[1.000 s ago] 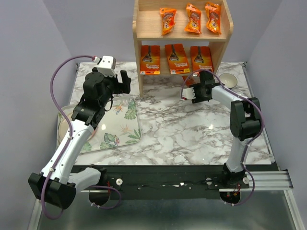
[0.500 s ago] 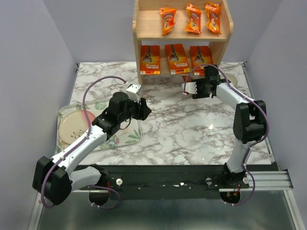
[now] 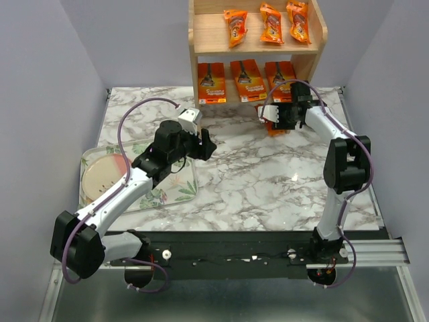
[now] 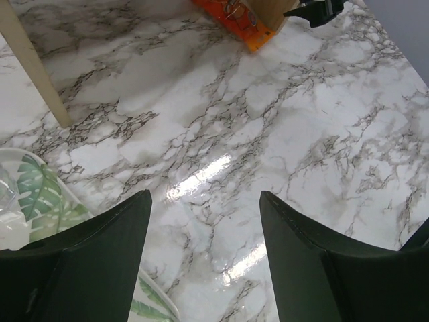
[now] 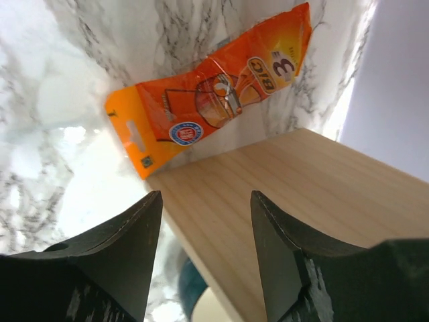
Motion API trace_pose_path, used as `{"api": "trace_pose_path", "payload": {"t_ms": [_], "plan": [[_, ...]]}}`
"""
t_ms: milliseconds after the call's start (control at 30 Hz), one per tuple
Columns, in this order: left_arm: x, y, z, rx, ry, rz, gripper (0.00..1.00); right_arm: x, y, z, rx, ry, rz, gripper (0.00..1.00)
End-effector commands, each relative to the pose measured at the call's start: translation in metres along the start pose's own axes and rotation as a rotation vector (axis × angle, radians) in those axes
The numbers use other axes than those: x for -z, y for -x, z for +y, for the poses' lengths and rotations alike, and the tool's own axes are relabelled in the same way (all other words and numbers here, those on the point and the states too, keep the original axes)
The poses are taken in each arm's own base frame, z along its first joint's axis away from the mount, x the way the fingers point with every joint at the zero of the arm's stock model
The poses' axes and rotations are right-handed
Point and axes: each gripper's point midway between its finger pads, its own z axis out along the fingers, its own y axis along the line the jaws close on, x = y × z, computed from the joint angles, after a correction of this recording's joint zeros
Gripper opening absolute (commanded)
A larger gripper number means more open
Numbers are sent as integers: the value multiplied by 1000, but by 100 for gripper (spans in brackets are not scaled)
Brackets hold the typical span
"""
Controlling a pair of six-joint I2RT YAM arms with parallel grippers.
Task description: Place and organize the shaving razors onto the shelf
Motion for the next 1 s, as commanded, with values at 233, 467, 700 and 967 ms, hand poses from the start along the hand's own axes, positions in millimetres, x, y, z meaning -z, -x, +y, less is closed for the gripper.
{"api": "trace_pose_path", "payload": {"t_ms": [233, 467, 700, 967], "plan": [[-8, -6, -4, 18, -30, -18, 79, 11, 22, 7, -55, 23, -60, 60], [-23, -37, -38, -42, -118, 17, 77, 56, 43, 15, -59, 5, -117, 58], [-79, -4, -90, 102, -206, -207, 86, 132, 75, 51, -94, -88, -202, 66], [-201, -19, -98, 590, -101, -114, 81, 206, 93, 61, -376, -342, -276, 73]]}}
